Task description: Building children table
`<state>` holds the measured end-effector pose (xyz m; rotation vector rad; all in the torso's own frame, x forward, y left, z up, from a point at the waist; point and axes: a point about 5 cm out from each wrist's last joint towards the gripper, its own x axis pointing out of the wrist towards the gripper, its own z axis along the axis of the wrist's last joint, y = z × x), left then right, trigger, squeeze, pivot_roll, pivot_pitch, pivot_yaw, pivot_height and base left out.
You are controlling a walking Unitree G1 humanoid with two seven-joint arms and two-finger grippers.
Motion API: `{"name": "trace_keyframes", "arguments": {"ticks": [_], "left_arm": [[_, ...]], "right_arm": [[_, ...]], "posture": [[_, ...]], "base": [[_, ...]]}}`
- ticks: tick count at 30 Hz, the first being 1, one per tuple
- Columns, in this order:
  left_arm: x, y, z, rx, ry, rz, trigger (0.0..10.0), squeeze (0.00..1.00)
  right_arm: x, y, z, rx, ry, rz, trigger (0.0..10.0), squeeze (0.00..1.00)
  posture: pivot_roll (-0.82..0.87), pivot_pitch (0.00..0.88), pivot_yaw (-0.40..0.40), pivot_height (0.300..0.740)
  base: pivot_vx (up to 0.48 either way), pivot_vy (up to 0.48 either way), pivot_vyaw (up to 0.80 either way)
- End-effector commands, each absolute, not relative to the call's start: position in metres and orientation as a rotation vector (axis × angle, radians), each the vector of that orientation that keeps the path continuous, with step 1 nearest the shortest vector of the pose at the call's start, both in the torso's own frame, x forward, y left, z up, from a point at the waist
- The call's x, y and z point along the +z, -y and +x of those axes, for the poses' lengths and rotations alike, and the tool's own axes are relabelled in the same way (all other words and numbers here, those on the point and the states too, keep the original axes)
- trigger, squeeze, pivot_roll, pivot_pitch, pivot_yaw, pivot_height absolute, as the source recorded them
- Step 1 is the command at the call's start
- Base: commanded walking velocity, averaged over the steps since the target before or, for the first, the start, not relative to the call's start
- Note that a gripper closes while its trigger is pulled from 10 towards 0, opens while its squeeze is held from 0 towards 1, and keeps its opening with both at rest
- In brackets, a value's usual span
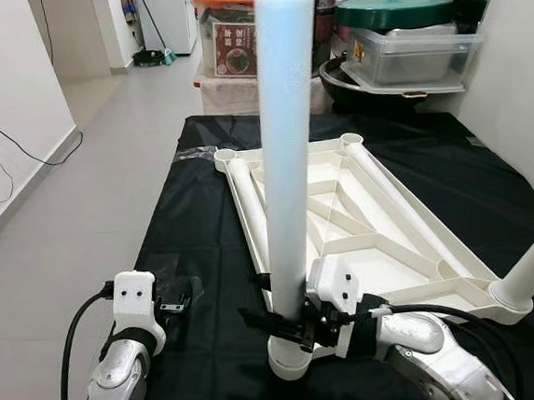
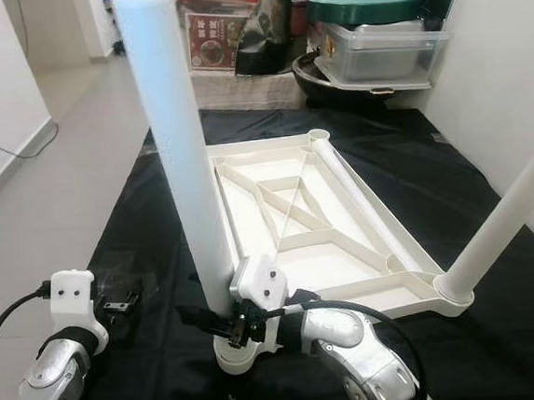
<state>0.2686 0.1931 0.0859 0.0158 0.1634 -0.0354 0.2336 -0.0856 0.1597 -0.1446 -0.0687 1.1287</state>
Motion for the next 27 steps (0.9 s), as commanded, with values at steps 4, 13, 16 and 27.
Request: {"name": "trace_keyframes", "arguments": {"ticks": [4,13,16,27], "left_arm": [[0.084,-0.193,0.266,-0.026,-0.164,0.022,10.0,0.00],[0.082,-0.196,0.266,-0.019,-0.168,0.025,10.0,0.00],[0.083,-0.196,0.268,-0.020,-0.164,0.027,10.0,0.00],[0.084,-0.197,0.272,-0.019,-0.160,0.030,10.0,0.00]], "right_arm": [[0.146,0.097,0.240,1.032,-0.019,-0.047,0.0,0.00],[0.119,0.124,0.246,0.854,-0.091,-0.223,0.0,0.00],[0.115,0.141,0.251,0.799,-0.110,-0.275,0.0,0.00],[0.118,0.165,0.261,0.706,-0.115,-0.339,0.0,0.00]], "posture": [[0.15,0.000,-0.100,0.740],[0.14,0.000,-0.091,0.740],[0.13,0.000,-0.088,0.740],[0.12,0.000,-0.085,0.740]], "base": [[0.000,0.000,0.00],[0.000,0.000,0.00],[0.000,0.000,0.00],[0.000,0.000,0.00]]}}
